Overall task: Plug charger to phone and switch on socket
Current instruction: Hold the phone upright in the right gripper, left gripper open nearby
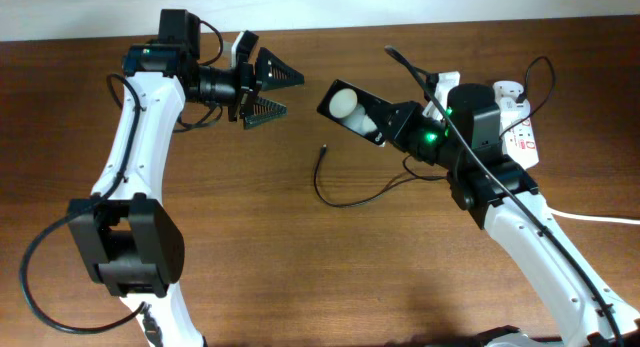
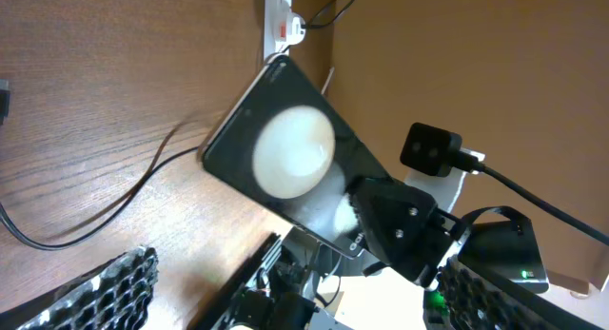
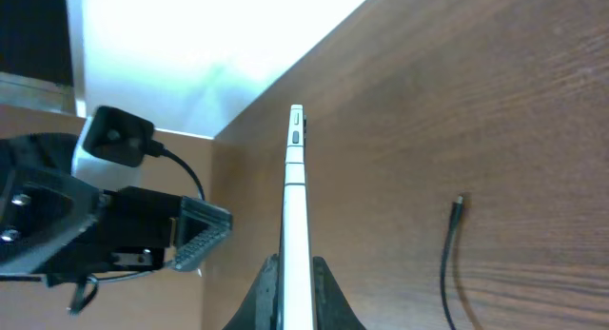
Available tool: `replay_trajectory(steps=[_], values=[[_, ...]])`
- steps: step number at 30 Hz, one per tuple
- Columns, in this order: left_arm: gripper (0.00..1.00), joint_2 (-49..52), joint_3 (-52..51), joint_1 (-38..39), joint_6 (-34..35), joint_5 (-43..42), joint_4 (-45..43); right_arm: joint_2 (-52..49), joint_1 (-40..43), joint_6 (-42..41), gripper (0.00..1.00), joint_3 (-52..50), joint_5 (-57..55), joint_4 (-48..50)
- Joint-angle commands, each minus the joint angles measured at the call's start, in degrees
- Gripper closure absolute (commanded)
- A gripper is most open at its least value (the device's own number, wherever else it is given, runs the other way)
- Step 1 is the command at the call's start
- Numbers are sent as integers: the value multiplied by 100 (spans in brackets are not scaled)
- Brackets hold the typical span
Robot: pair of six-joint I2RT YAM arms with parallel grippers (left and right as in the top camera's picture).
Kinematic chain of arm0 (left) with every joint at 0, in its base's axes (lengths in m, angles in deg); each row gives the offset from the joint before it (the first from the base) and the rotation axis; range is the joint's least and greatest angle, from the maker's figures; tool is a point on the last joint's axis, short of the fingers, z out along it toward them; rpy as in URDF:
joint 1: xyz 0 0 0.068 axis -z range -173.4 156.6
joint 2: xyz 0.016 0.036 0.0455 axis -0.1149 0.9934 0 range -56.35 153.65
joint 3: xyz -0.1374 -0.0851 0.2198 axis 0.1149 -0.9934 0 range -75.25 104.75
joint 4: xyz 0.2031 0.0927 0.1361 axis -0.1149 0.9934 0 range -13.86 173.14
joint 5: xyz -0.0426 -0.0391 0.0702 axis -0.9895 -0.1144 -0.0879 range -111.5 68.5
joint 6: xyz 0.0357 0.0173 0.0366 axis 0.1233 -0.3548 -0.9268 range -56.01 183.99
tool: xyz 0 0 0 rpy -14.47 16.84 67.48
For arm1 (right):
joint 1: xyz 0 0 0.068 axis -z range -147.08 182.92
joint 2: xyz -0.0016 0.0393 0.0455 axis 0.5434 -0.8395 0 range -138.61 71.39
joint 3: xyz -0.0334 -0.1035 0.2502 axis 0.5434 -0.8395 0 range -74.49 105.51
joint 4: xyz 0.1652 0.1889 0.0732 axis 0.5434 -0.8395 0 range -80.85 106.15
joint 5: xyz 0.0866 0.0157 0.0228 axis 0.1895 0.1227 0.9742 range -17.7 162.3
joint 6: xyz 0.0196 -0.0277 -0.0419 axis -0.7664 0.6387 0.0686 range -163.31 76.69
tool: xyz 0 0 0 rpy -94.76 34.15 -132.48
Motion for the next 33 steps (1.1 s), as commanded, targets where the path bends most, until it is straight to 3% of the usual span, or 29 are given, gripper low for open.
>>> replay_trajectory(steps=[1,13,17,33], values=[[1,-90,-13,-4,59,-85,9,166,37,-275,96,142,-151,269],[1,-90,-13,-4,55,-35,-15,160,31,-1117,96,142,-925,358],[1,-90,-13,-4,55,-37,-15,153,31,-2006,96,142,-1215,385],[1,-90,-13,-4,55,372,-146,122,-876,-2048,96,142,-2992,704]])
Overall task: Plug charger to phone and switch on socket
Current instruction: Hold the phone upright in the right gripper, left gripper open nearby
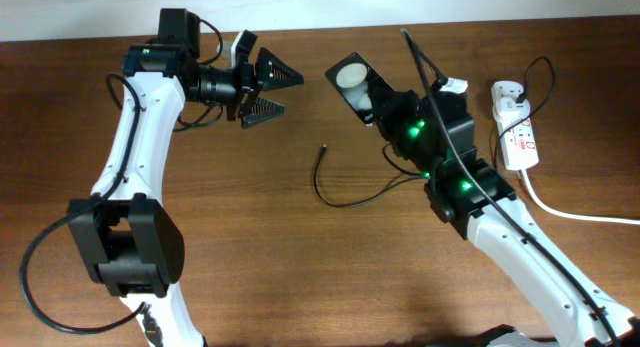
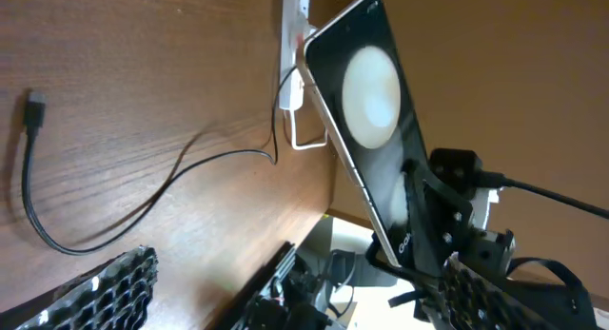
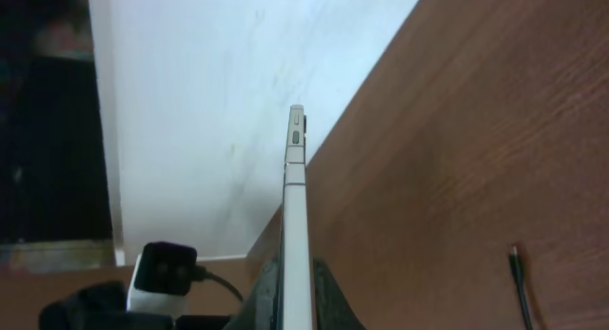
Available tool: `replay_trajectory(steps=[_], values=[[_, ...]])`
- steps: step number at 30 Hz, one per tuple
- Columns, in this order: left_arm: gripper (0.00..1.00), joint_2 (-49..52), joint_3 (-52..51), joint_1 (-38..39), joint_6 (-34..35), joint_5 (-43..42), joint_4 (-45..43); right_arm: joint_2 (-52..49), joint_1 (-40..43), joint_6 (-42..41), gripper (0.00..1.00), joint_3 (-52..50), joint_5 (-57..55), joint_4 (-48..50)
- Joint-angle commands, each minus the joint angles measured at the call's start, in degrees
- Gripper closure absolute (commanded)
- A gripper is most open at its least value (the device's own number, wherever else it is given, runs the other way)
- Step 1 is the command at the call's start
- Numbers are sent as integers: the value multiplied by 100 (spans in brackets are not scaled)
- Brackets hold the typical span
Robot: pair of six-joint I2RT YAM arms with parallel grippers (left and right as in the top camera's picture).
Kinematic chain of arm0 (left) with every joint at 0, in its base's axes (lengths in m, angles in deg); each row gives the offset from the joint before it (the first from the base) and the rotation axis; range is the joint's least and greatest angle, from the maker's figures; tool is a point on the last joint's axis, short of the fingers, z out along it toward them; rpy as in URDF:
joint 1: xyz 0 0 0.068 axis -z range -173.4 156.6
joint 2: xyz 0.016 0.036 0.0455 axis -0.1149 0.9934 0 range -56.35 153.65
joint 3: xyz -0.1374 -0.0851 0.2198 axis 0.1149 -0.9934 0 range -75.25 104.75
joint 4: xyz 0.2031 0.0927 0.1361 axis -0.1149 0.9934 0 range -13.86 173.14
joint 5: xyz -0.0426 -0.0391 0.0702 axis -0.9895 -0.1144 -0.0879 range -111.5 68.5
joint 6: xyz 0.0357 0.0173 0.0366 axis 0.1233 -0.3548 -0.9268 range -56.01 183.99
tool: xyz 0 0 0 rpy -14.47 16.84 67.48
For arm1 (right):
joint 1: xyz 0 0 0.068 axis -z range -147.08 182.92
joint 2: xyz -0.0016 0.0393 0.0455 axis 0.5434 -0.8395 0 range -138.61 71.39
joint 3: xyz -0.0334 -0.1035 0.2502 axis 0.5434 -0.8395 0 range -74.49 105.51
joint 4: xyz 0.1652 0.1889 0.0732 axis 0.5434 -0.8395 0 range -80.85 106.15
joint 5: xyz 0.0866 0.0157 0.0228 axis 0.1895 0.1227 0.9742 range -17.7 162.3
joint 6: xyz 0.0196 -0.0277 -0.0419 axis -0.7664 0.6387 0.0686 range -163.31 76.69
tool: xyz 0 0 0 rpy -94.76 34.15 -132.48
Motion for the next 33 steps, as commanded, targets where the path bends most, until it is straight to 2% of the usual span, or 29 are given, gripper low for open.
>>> replay_trajectory(steps=[1,11,15,22,30,33], values=[[1,-90,-13,-4,11,81,-35,111,-44,-44,96,142,-481,87],[1,-90,-13,-11,13,76,-83,-232,-170,33,96,142,-461,483],[1,-90,-13,-15,17,-63,-221,-308,-299,367,96,142,-514,855],[1,-90,-13,-15,597,-96,-564,-308,-304,365,96,142,-525,940],[1,-90,-13,-13,745,-247,-588,-308,-306,341,96,142,-525,986],[1,-90,-13,-13,754,-398,-584,-308,-306,90,96,142,-527,988]])
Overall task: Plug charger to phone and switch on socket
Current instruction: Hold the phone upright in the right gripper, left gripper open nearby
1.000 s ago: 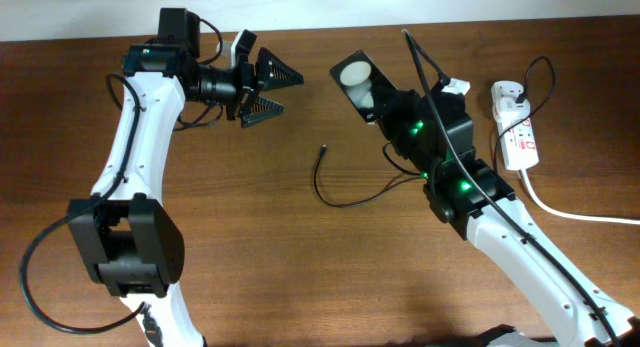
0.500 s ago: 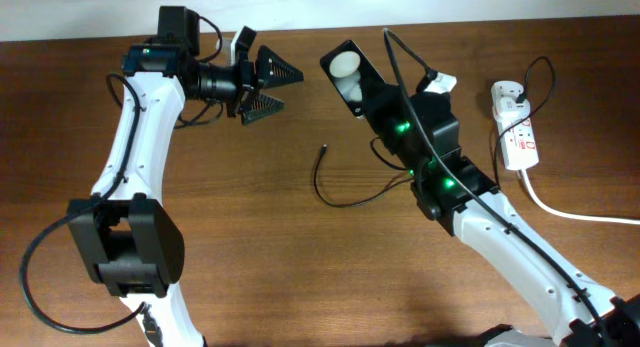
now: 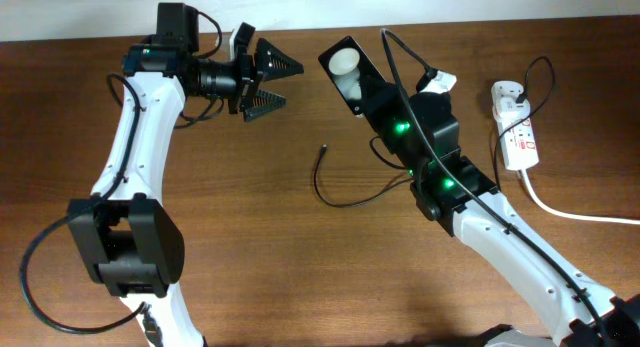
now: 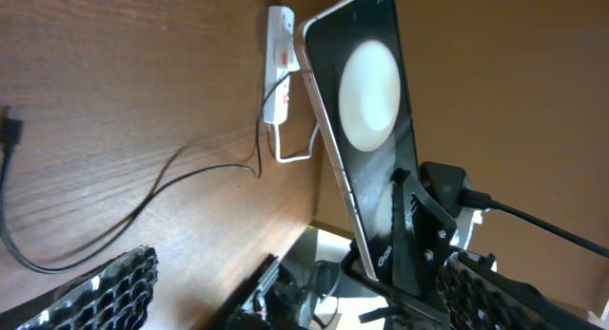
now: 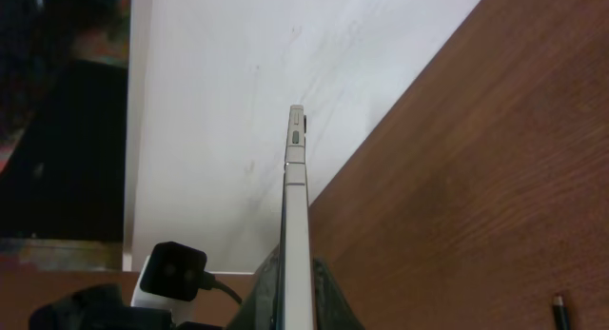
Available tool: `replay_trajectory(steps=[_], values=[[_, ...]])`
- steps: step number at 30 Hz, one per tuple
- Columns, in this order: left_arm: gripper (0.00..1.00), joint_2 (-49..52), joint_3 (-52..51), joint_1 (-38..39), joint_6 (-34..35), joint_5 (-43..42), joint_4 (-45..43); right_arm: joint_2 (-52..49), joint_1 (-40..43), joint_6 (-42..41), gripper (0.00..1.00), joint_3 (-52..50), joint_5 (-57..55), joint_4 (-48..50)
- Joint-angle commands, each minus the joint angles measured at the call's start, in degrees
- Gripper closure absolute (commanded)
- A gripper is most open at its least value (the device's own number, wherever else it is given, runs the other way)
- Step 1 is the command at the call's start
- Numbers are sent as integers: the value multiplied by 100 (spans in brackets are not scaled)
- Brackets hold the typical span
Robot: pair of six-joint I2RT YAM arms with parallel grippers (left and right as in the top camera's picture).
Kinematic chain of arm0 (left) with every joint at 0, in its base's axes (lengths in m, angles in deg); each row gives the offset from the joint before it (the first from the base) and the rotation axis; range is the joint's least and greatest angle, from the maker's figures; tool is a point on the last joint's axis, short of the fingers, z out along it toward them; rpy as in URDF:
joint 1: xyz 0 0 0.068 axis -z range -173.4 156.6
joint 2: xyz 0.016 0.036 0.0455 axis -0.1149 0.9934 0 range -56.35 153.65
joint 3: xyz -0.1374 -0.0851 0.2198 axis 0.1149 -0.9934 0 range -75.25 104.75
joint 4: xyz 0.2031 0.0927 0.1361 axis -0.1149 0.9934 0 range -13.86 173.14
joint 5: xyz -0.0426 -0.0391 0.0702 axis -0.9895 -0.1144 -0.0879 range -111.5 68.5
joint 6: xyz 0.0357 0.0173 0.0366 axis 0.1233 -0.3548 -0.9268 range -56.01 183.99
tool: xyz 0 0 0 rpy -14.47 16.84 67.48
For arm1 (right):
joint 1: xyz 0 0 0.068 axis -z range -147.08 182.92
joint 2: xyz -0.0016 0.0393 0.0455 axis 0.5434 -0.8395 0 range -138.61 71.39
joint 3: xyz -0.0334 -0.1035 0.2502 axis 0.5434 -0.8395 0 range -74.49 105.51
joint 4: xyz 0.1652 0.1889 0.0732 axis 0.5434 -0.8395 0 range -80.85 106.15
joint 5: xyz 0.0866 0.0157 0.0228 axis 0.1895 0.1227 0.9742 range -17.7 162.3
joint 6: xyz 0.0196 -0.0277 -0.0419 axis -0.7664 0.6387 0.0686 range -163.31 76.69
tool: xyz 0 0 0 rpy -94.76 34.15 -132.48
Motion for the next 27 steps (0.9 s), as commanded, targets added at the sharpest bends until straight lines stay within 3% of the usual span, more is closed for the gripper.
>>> replay_trajectory(steps=[1,19,27], values=[[1,-90,-13,-13,74,-249,-9,44,-31,-162,96,142,-92,111],[1,-83,-15,-46,382,-160,-151,-170,-404,-1062,96,142,-280,105],[1,210,-15,-79,1550,-208,-1113,-170,-404,-1134,96,142,-162,107]])
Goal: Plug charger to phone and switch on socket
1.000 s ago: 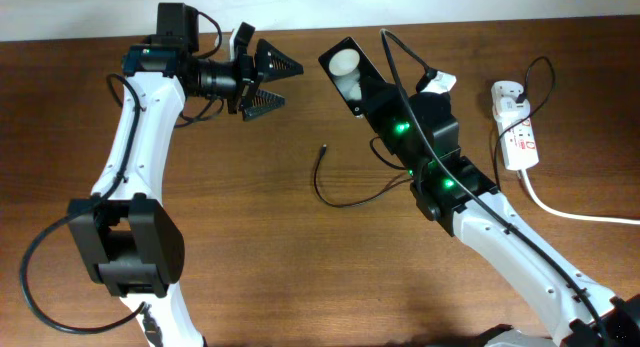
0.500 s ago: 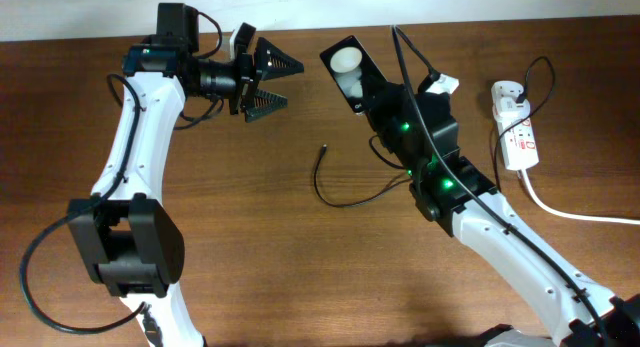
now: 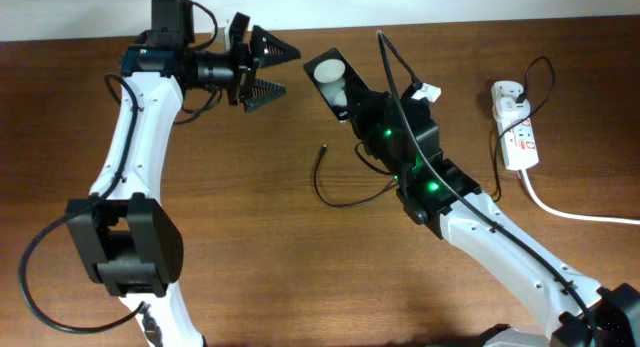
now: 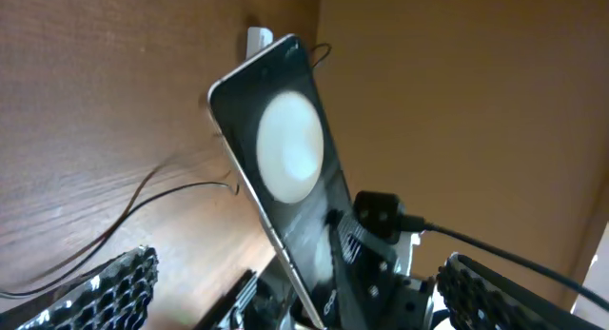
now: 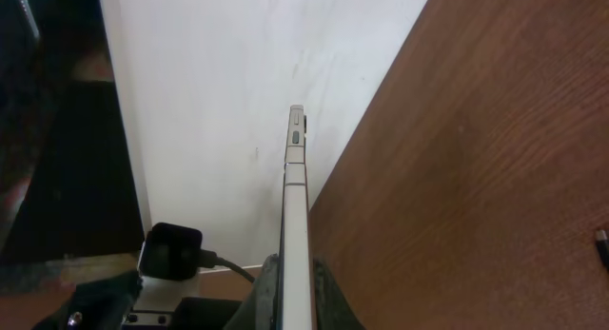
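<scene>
My right gripper (image 3: 356, 99) is shut on a black phone (image 3: 330, 75) with a white round patch on its back, held above the table at the back middle. In the right wrist view the phone (image 5: 296, 216) shows edge-on between the fingers. My left gripper (image 3: 268, 71) stands open just left of the phone, and its wrist view faces the phone's back (image 4: 285, 168). The black charger cable (image 3: 345, 199) lies on the table, its plug end (image 3: 324, 147) free. The white socket strip (image 3: 518, 137) sits at the right edge.
A white mains lead (image 3: 570, 212) runs from the socket strip off the right side. A black charger (image 3: 508, 89) sits in the strip's far end. The wooden table (image 3: 250, 267) ends at a pale wall along the back.
My right gripper has carried the phone a little further left toward the left gripper. My left gripper has shifted slightly up and back, still open.
The right gripper first held the phone near the table's middle right, close to the socket strip. At each later moment the phone stood further back and left, nearer the open left gripper. The cable stayed on the table throughout.
</scene>
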Available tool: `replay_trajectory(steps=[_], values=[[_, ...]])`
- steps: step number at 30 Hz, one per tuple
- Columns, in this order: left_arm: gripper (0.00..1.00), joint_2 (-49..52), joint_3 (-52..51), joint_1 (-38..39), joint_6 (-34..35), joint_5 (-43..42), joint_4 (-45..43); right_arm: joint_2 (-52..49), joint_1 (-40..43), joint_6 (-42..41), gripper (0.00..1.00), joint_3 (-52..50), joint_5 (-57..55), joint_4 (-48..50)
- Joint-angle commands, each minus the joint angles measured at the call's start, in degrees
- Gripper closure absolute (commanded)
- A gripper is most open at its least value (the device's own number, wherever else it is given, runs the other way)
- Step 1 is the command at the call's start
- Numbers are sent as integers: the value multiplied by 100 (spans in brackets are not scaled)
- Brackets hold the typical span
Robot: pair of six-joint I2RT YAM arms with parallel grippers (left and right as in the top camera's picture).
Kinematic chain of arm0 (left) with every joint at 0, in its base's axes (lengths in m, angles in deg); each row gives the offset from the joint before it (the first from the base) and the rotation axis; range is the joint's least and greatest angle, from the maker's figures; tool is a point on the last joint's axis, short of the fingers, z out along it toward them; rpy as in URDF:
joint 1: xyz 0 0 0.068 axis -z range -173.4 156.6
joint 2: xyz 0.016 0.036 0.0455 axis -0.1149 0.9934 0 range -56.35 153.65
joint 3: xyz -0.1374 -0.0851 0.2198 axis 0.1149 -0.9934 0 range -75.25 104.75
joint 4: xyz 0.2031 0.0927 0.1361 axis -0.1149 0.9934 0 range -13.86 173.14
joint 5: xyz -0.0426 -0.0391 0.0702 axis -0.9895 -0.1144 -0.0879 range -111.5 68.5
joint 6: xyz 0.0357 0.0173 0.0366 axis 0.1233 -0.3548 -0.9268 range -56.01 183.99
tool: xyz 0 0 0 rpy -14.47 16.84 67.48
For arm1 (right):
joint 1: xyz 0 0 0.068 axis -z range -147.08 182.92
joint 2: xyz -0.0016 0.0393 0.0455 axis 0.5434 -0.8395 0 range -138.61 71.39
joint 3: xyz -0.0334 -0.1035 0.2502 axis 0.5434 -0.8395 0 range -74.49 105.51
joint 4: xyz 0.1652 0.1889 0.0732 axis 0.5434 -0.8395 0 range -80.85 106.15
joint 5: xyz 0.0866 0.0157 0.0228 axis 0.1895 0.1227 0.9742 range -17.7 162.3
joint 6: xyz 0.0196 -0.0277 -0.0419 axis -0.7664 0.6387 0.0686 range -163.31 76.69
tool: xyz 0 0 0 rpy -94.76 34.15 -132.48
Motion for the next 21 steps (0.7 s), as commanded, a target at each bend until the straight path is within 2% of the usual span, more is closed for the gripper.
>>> replay_trajectory(steps=[1,11,14,18,21], values=[[1,271,-13,-37,695,-103,-339,24,-37,-138,96,142,61,105],[0,852,-13,-37,1073,-1165,-743,13,-70,-144,96,142,151,251],[3,857,-13,-20,1115,-1521,-763,13,-192,-476,96,142,81,254],[2,857,-13,4,1137,-1593,-772,13,-669,-603,96,142,-1010,232],[4,857,-13,7,1132,-1633,-772,13,-1058,-1054,96,142,-1832,232]])
